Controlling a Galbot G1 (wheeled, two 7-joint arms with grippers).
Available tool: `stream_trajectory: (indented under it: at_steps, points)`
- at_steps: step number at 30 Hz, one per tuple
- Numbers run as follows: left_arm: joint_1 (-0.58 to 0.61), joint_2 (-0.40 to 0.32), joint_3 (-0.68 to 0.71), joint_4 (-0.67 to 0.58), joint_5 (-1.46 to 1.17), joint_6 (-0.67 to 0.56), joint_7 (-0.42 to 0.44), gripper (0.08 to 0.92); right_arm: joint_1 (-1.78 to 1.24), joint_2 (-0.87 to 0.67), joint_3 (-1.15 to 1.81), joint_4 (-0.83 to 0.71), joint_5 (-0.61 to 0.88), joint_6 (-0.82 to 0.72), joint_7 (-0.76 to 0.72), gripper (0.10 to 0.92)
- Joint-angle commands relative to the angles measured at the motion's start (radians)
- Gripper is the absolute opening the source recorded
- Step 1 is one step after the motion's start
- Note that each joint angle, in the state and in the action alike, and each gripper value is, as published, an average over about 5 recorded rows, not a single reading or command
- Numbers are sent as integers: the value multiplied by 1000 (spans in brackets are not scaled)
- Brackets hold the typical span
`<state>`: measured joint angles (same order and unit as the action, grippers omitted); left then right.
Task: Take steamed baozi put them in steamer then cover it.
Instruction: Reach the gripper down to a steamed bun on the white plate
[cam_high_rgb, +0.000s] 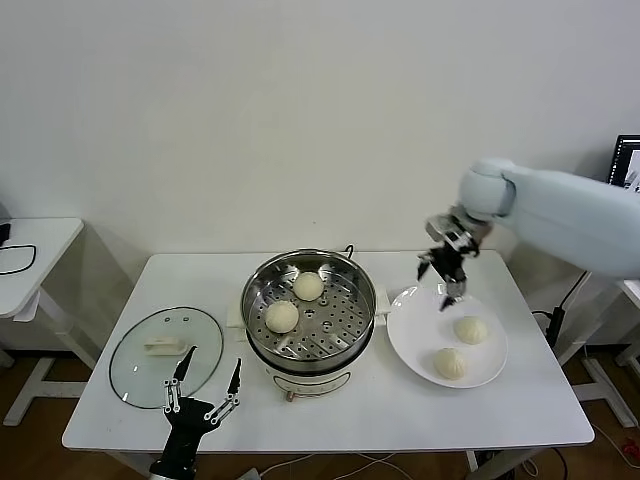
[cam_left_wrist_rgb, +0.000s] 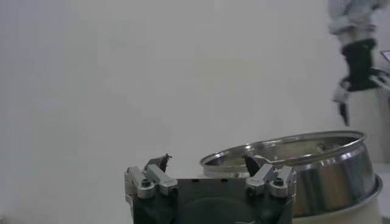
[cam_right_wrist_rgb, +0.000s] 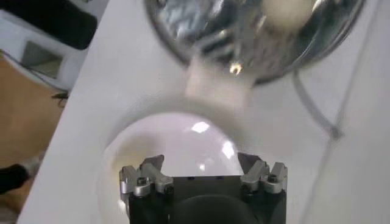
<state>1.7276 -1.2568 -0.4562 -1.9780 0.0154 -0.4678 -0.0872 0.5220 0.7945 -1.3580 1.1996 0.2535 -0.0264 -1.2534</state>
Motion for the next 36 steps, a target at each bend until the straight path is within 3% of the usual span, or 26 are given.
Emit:
stream_trajectory:
  at_steps: [1, 31, 36]
  points:
    - [1, 0, -3, 8, 1, -2, 0, 823, -230, -80, 99, -68, -86, 71, -26, 823]
    - [2, 1, -12, 20, 2, -7, 2, 823, -325, -15, 133, -99, -129, 45, 73, 821]
    - [2, 2, -15, 21, 1, -7, 1, 823, -320, -19, 132, -91, -130, 44, 84, 763]
